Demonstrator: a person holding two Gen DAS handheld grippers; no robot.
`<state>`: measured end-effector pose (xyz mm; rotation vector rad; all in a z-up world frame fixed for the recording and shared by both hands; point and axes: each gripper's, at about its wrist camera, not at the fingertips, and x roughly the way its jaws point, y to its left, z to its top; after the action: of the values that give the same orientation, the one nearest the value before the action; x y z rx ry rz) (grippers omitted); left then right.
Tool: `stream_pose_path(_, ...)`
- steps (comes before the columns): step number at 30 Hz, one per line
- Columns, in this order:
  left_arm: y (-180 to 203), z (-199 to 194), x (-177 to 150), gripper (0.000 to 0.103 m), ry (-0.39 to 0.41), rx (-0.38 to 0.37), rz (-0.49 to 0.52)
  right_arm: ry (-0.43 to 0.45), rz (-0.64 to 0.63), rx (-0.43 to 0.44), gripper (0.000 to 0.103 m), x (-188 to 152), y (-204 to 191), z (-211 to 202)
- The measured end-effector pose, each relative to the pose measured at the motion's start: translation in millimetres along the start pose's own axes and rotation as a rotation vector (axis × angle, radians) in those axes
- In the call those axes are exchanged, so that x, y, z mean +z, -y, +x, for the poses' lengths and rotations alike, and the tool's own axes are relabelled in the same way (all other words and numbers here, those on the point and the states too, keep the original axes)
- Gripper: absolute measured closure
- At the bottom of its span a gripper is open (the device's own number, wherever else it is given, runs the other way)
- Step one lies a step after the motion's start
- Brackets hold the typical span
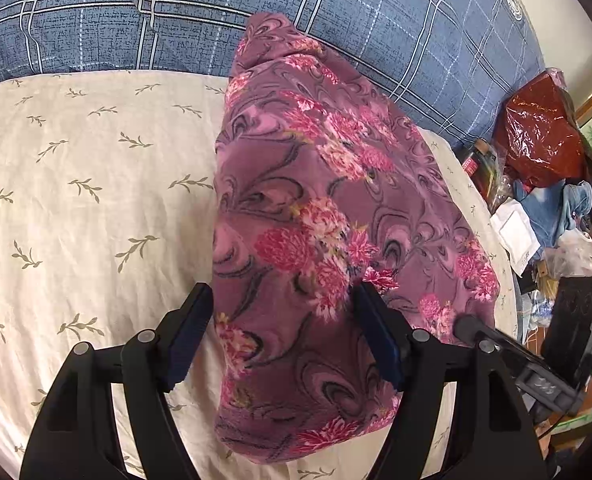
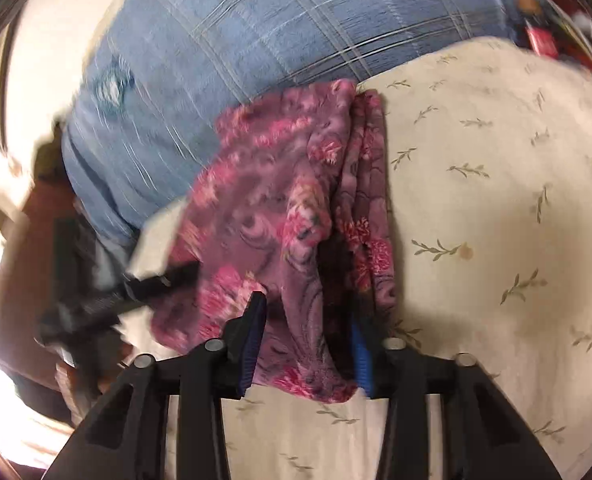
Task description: Fold small clothes
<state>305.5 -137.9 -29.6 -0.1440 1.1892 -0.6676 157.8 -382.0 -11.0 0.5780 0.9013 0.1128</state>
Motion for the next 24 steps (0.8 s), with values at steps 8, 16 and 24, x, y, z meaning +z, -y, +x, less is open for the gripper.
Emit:
stream_pose_path(8,-12.8,-5.2,1.0,0.029,-0.040,-0.058,-0.052,0.045,-0.031,-0.085,0.100,10.7,10.5,-12.8)
stream_pose_path(16,-35.2,-28.8,17.6,0.028,0.024,-0.035,-0.099,0.115,0.045,0.004,0.067,48.3,14.9,-23.0)
stream_pose_path(24,-24.4,8.3,59.6,0.028,-0.070,-0.013,-0.103,0.012,0.092,-0.076,0.081,90.6,26.4,54.8)
